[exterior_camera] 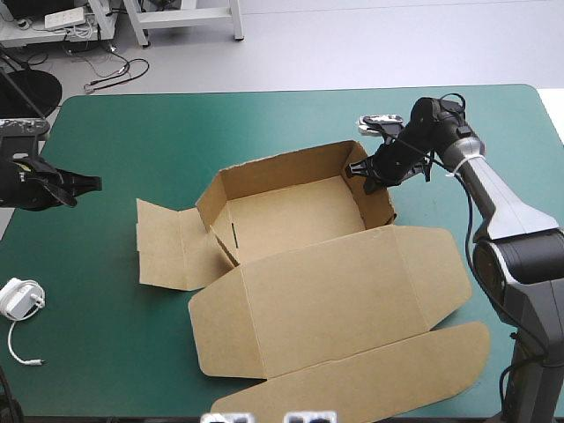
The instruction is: Fold the box
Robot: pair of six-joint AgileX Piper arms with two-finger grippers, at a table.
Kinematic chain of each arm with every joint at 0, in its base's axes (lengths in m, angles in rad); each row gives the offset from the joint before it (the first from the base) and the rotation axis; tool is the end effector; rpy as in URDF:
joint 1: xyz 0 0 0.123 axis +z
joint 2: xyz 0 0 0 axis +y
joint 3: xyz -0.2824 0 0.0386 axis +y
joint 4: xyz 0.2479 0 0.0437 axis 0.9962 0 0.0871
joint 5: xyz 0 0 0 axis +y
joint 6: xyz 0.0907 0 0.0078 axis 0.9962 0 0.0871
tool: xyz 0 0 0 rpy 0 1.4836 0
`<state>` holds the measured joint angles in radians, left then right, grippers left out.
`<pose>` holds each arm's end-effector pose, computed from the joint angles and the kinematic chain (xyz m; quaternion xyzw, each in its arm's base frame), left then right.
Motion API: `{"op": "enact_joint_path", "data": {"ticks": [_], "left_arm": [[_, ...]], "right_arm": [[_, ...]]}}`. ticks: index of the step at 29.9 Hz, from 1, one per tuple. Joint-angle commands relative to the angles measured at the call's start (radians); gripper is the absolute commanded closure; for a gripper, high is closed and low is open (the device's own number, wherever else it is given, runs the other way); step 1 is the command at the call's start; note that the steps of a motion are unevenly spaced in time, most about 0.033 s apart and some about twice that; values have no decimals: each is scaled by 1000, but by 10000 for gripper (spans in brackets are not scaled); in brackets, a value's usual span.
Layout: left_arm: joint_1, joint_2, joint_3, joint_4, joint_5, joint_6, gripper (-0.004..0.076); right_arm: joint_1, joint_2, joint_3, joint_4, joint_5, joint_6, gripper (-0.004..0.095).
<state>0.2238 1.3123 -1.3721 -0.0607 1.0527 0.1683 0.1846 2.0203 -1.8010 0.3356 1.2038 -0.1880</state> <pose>0.2605 0.0544 0.3928 -0.0318 0.9443 0.0343 0.3259 0.4182 0.1066 0.2654 -0.1408 0.9699 0.1616 0.1158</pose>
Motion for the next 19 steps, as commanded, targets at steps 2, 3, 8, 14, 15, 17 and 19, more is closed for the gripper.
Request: {"op": "enact_joint_path", "data": {"ticks": [2,3,8,14,15,17,19], "left_arm": [[118,6,-47,-120,-62,40,718],[158,15,-47,-170,-62,61,718],[348,80,-47,-513,-26,226,718],[467,189,-47,-872,103,423,718],[472,210,-47,-923,124,437,718],[472,245,-47,-1043,175,468,718],[472,281,-47,-1178,227,504,718]], "right_arm": [[-29,-166,-32,88,26,-20,914],[-35,-182,-32,105,26,-25,914],[-90,-292,-50,203,48,-47,913],[-165,-382,-133,399,48,-65,920],[-175,-392,-154,430,48,-65,924],[-184,-407,-201,463,48,-65,924],[-186,-411,-248,466,48,-55,924]]}}
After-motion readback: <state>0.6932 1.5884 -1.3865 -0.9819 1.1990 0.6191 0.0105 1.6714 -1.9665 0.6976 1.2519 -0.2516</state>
